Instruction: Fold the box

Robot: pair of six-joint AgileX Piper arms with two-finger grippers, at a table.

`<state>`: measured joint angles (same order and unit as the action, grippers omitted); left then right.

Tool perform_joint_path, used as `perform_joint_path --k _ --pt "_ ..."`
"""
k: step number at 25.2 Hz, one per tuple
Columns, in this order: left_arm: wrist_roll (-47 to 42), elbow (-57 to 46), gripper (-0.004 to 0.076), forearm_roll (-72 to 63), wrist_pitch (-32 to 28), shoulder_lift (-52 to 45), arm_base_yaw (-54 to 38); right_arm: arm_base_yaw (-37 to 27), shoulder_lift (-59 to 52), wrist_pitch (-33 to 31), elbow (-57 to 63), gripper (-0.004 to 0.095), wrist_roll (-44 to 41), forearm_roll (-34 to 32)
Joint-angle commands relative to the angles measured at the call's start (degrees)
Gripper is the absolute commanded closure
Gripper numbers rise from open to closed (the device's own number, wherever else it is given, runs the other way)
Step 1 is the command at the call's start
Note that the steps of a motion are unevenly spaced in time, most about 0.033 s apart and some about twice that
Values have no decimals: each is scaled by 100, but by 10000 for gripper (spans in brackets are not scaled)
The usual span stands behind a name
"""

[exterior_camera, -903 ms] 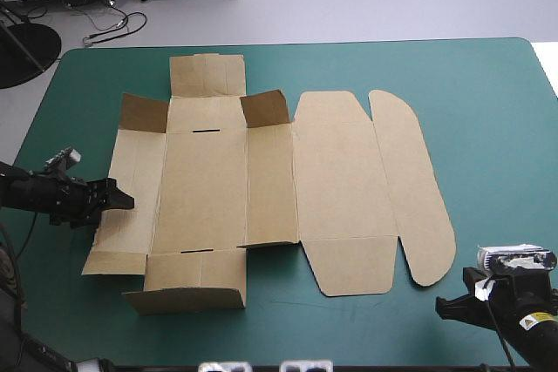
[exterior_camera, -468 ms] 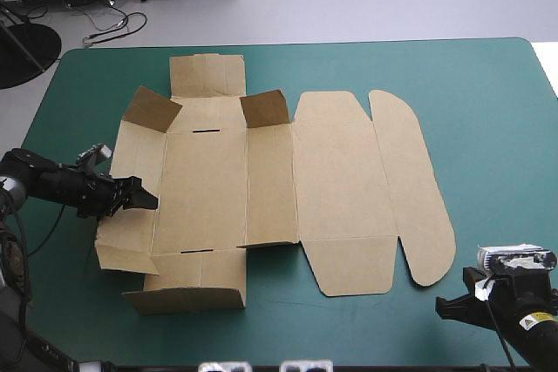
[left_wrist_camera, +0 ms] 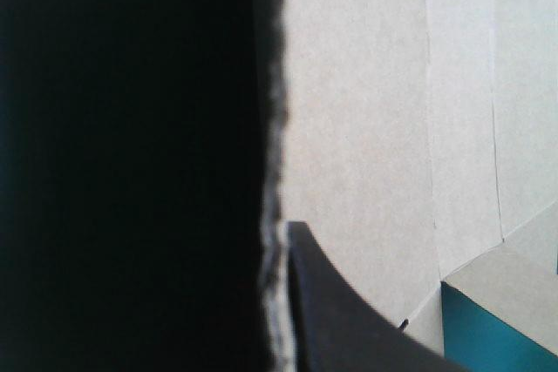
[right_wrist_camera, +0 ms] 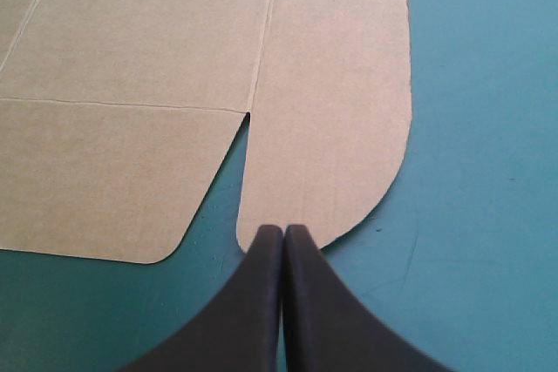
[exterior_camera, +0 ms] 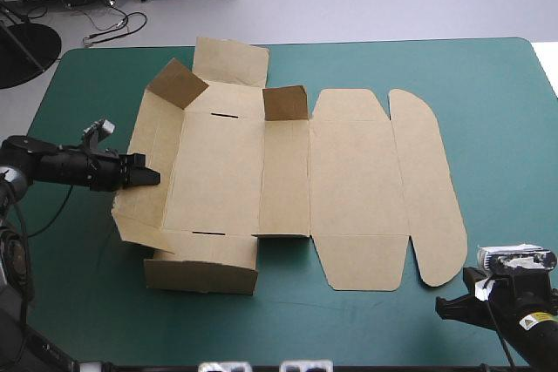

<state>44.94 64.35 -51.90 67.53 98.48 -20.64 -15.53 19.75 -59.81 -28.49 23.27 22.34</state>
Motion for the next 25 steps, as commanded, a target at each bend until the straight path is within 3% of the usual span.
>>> perform_joint_path --k 1,9,13,18,19,25 --pt "101 716 734 144 681 -276 262 23 51 272 -153 928 42 122" --pt "88 2341 734 2003 652 -401 1328 23 51 272 -153 928 42 122" --pt "563 2862 734 3064 640 -401 2023 23 51 272 -153 928 42 122" --pt "896 3176 734 3352 -125 -401 2771 23 51 272 -153 928 42 122" --pt "1068 3187 734 3352 -568 -401 3024 23 51 272 -153 928 42 122" --pt "2096 3187 734 3352 -1843 -401 4033 23 51 272 -153 928 42 122"
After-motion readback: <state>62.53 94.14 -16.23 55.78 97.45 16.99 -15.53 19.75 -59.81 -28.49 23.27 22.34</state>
